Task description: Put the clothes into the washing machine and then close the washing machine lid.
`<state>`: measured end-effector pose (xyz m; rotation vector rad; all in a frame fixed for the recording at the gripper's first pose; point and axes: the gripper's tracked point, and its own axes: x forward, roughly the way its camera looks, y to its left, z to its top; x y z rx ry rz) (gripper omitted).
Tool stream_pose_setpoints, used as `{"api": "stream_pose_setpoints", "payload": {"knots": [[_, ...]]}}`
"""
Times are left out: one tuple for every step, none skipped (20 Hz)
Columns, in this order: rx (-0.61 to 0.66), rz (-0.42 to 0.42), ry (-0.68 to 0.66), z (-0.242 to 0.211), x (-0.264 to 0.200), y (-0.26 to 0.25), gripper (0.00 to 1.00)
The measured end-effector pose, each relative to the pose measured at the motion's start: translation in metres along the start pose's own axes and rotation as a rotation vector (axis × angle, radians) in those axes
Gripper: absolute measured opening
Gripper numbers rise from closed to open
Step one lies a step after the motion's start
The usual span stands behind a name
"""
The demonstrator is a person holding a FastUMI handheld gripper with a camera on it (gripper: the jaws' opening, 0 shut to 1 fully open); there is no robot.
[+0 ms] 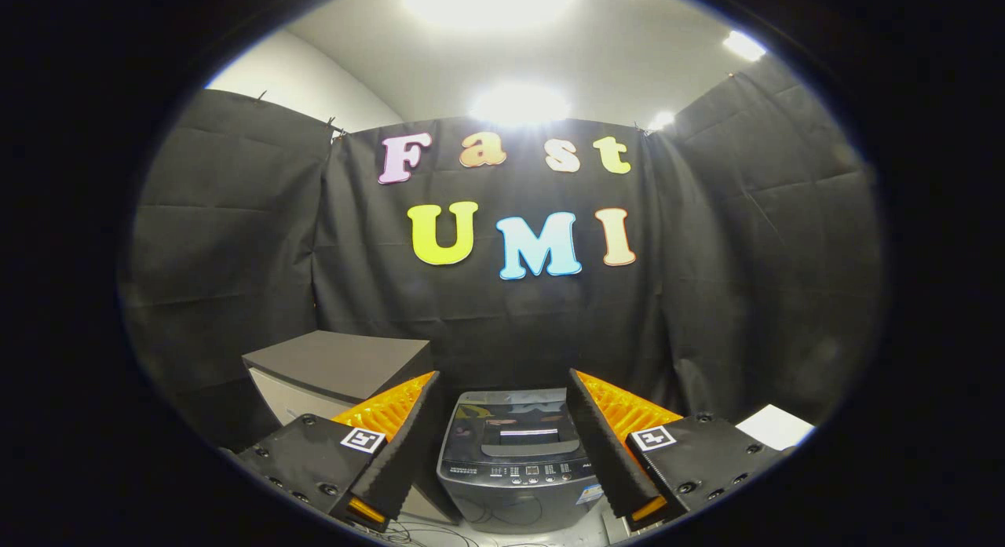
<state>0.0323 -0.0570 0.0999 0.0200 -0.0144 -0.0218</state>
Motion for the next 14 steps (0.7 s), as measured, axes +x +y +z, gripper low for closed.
{"api": "stream_pose_setpoints", "payload": {"knots": [[-0.003,0.002,-0.006,0.003,-0.002,0.000,0.98],[-0.006,0.006,-0.008,0.004,-0.005,0.001,0.98],[-0.008,0.011,-0.009,0.005,-0.007,0.003,0.98],[-0.009,0.014,-0.010,0.004,-0.009,0.005,0.98],[-0.007,0.018,-0.011,0.004,-0.011,0.007,0.98],[-0.004,0.022,-0.013,0.004,-0.012,0.010,0.98],[-0.002,0.027,-0.011,0.003,-0.012,0.012,0.98],[-0.001,0.032,-0.010,0.000,-0.014,0.015,0.98],[-0.003,0.036,-0.010,0.000,-0.016,0.017,0.98],[-0.008,0.036,-0.010,-0.001,-0.016,0.018,0.98],[-0.011,0.036,-0.007,-0.002,-0.017,0.018,0.98],[-0.010,0.037,-0.008,-0.002,-0.016,0.020,0.98],[-0.005,0.035,-0.010,0.000,-0.017,0.020,0.98],[0.000,0.033,-0.012,0.000,-0.017,0.019,0.98]]}}
